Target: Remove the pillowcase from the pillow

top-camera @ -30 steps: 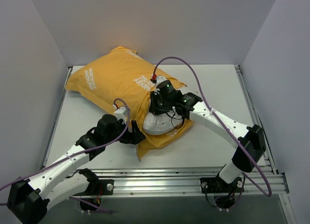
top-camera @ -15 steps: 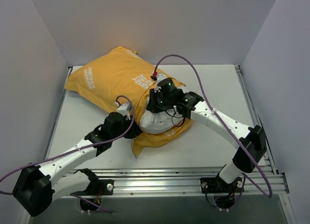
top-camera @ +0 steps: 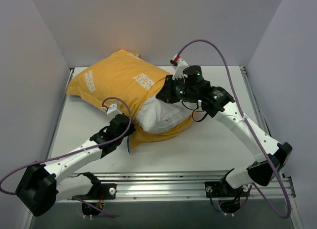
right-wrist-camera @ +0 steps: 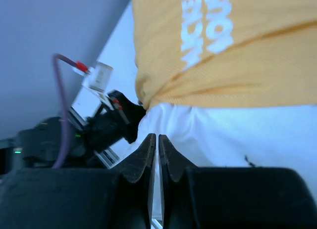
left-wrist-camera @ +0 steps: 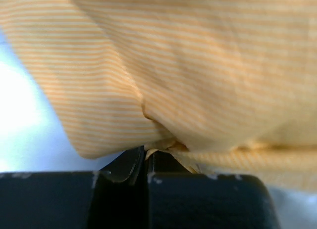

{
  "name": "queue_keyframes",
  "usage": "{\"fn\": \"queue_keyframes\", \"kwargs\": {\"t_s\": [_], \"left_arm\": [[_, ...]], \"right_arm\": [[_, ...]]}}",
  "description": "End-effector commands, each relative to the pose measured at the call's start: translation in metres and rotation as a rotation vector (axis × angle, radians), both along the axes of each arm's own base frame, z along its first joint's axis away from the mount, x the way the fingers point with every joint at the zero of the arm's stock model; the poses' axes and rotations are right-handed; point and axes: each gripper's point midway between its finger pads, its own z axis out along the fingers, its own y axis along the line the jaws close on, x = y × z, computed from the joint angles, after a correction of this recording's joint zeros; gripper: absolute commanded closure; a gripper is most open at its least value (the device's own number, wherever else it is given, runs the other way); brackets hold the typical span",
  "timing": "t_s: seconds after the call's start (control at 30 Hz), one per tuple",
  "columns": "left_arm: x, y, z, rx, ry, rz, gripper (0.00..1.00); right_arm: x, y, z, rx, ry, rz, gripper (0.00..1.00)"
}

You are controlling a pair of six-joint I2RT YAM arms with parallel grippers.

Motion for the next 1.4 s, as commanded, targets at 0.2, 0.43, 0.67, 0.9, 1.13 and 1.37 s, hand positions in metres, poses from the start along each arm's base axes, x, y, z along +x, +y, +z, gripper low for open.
{"fn": "queue_keyframes", "kwargs": {"t_s": [0.2,0.43,0.67,0.9,1.13,1.37], "left_arm": [[0.009,0.085,-0.028,0.127,0.041,0.452,0.98],[0.001,0.066,-0.023,0.061,0.088,0.356,0.89],[-0.047,0.087,-0.008,-0.030,0.093,0.340,0.53],[-0.063,0.101,0.031,-0.073,0.018,0.313,0.13],[-0.021,0.081,0.030,-0.047,0.026,0.252,0.10],[0.020,0.058,0.026,0.007,0.057,0.128,0.07]], "right_arm": [[-0.076,-0.050,0.188,0.344,-0.354,0.169,1.00],[-0.043,-0.058,0.112,0.146,-0.236,0.039,0.93],[0.028,-0.060,0.010,-0.067,-0.105,-0.137,0.28],[0.076,-0.040,-0.046,-0.135,-0.102,-0.132,0.00],[0.063,-0.009,-0.121,-0.168,0.015,0.086,0.33],[-0.054,0.004,-0.143,-0.199,0.114,0.377,1.00]]}}
